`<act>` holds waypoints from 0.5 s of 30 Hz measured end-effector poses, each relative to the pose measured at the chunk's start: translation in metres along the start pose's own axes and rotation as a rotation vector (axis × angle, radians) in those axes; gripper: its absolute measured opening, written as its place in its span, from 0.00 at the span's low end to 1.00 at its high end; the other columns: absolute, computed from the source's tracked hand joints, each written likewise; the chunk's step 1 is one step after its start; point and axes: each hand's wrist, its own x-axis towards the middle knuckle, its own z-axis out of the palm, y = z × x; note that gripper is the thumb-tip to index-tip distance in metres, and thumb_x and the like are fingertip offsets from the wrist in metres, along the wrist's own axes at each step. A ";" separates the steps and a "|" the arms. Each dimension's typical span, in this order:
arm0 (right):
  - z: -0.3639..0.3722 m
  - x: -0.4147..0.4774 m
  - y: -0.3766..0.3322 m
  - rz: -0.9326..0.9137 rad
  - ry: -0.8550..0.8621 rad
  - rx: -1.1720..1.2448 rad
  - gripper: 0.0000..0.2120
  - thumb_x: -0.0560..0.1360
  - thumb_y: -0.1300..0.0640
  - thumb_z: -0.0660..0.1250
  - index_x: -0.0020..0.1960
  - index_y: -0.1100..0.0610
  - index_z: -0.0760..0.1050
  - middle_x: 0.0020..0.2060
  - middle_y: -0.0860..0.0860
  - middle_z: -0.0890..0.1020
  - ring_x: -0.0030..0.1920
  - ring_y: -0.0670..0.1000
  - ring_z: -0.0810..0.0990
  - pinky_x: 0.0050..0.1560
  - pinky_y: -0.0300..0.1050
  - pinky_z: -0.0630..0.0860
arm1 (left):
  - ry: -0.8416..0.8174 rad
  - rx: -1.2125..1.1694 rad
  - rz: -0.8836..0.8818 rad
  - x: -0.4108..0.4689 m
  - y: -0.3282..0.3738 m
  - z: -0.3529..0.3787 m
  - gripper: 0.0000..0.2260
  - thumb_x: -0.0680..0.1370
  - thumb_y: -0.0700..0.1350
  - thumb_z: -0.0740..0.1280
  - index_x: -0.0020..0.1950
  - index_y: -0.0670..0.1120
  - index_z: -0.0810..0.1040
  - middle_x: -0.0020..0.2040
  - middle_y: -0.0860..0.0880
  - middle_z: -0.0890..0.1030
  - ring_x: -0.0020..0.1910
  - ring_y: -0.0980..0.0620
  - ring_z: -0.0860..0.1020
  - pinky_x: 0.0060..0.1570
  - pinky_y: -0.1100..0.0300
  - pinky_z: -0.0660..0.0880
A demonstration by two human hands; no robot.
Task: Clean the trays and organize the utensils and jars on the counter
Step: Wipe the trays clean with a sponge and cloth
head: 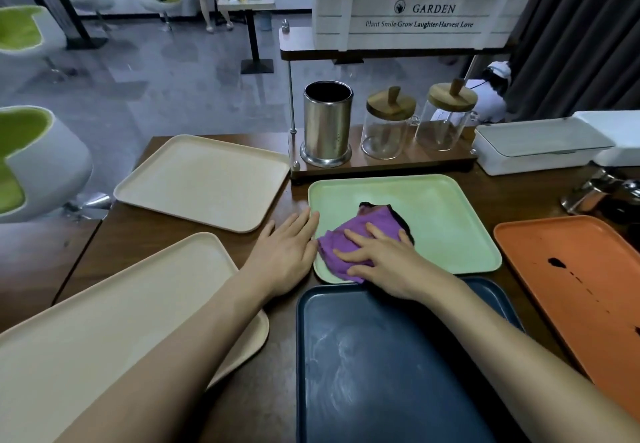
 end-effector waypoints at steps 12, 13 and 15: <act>-0.010 -0.014 0.042 0.128 0.039 0.033 0.23 0.79 0.44 0.66 0.73 0.34 0.67 0.80 0.39 0.52 0.81 0.54 0.46 0.76 0.68 0.43 | 0.020 -0.031 -0.023 0.002 0.010 0.013 0.27 0.86 0.50 0.48 0.84 0.47 0.44 0.84 0.49 0.42 0.83 0.52 0.45 0.78 0.41 0.41; -0.007 -0.004 0.027 0.097 0.038 0.013 0.24 0.79 0.42 0.65 0.74 0.33 0.64 0.80 0.40 0.50 0.81 0.54 0.44 0.76 0.68 0.41 | 0.019 -0.028 -0.020 0.002 0.010 0.013 0.27 0.87 0.50 0.47 0.84 0.47 0.43 0.84 0.49 0.42 0.83 0.53 0.44 0.78 0.41 0.41; -0.007 0.020 0.003 0.077 0.039 -0.052 0.26 0.81 0.40 0.59 0.77 0.33 0.57 0.81 0.42 0.47 0.81 0.55 0.42 0.74 0.71 0.40 | 0.013 -0.035 -0.006 0.001 0.008 0.012 0.28 0.87 0.51 0.47 0.84 0.48 0.41 0.84 0.50 0.41 0.83 0.54 0.43 0.78 0.42 0.39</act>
